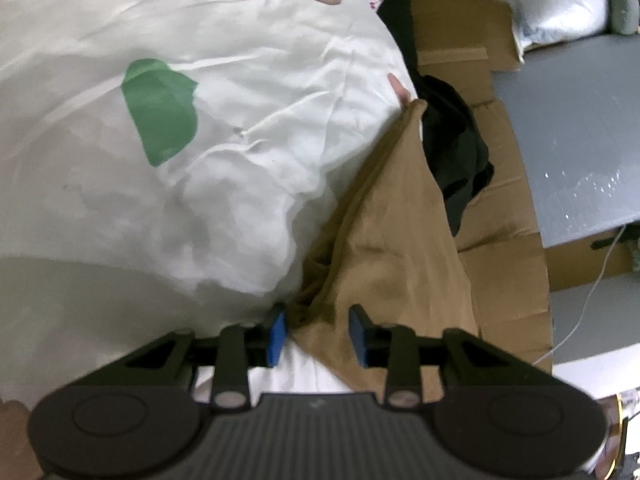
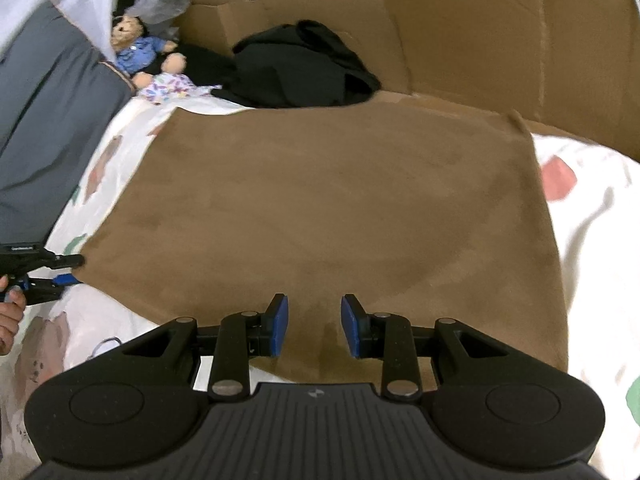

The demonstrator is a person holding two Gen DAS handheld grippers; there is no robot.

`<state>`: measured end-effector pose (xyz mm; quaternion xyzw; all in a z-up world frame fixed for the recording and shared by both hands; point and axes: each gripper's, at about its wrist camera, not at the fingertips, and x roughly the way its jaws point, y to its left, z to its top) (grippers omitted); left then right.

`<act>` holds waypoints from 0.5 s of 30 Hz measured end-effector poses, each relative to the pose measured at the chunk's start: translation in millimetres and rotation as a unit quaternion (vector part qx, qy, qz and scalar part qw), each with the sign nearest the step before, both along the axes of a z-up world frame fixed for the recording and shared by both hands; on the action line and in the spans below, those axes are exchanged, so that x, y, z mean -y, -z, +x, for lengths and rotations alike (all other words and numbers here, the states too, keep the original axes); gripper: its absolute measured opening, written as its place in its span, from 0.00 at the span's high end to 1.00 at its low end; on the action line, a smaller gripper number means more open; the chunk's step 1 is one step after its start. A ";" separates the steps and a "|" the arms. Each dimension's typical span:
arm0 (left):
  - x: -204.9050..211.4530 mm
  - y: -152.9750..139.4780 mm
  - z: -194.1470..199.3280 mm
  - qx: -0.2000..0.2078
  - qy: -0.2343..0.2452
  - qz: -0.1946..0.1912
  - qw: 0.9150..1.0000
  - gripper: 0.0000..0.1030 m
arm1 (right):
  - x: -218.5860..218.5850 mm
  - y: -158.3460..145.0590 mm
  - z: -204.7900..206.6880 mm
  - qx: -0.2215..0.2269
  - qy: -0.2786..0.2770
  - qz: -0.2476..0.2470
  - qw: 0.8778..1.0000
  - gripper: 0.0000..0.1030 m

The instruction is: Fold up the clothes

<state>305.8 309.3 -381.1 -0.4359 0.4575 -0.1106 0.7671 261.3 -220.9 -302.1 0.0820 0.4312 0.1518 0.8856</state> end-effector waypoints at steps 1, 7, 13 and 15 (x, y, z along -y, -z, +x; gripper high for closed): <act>1.9 -1.3 0.9 0.003 0.007 0.005 1.000 0.60 | -2.3 -1.9 0.8 0.002 -0.002 0.000 1.000 0.68; 11.9 -7.0 4.7 0.012 0.038 0.030 0.999 0.60 | -9.4 -6.8 1.6 0.005 -0.003 0.004 1.000 0.67; 19.4 -8.5 10.8 0.017 0.042 0.054 0.997 0.65 | -15.6 -3.2 3.4 0.001 -0.019 0.003 1.000 0.67; 22.9 -12.1 12.7 0.020 0.055 0.075 0.995 0.75 | -17.2 -1.5 4.2 0.001 -0.023 0.002 1.000 0.67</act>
